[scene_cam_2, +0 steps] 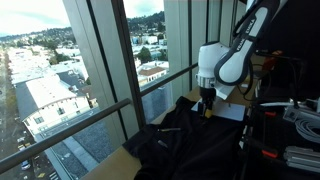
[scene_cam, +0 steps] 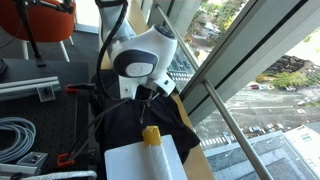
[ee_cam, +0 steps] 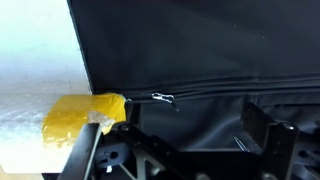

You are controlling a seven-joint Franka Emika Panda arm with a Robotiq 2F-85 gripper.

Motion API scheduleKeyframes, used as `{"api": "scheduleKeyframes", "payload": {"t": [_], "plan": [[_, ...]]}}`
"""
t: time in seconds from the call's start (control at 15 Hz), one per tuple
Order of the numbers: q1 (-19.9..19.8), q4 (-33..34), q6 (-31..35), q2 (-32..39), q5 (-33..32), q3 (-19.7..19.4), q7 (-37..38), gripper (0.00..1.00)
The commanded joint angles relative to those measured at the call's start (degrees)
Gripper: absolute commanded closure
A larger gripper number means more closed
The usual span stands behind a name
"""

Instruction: Close the zip of the jersey

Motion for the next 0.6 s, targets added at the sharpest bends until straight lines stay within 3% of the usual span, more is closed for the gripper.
{"api": "scheduleKeyframes", "payload": {"t": [0.0, 0.53], "plan": [[2.86, 5.57, 0.35, 5.17, -1.31, -2.11, 1.26, 0.00], [5.82, 9.90, -0.17, 11.14, -0.97, -4.92, 2.17, 0.00]]}}
